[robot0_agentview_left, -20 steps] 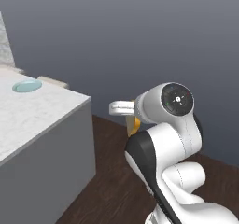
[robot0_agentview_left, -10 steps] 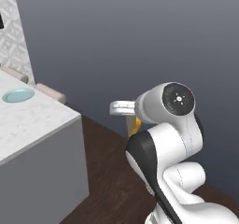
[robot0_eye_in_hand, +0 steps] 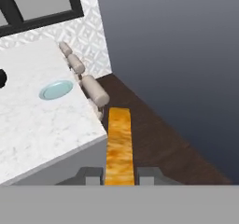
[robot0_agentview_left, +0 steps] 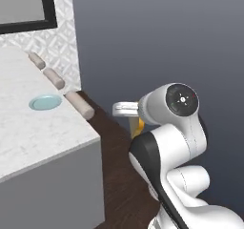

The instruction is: Start the toaster. Once the lever pops up, take the bread to the plate on the dining counter.

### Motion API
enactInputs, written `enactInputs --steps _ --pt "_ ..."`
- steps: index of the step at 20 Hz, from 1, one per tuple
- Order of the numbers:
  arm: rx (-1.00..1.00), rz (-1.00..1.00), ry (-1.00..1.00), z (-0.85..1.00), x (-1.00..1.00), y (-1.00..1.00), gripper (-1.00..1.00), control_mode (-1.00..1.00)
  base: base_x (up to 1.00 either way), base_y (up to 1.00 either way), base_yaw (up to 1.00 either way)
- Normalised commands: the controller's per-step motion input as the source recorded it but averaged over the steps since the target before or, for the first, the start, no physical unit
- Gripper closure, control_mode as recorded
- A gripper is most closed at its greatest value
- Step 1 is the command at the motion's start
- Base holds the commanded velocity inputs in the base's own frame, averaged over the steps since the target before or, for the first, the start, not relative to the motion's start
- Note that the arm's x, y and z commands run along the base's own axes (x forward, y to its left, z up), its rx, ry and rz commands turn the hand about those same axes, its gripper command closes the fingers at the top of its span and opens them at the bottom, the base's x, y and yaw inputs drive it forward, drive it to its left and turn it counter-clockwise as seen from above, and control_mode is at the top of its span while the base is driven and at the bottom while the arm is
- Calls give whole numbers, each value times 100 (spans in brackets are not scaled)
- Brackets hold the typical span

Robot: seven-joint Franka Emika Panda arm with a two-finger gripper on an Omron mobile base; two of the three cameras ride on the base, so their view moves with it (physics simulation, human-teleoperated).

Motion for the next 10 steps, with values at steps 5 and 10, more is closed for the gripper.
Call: enactInputs --steps 5,10 --pt "0 0 0 0 0 0 100 100 97 -49 42" --pt "0 0 0 0 0 0 100 100 99 -40 44"
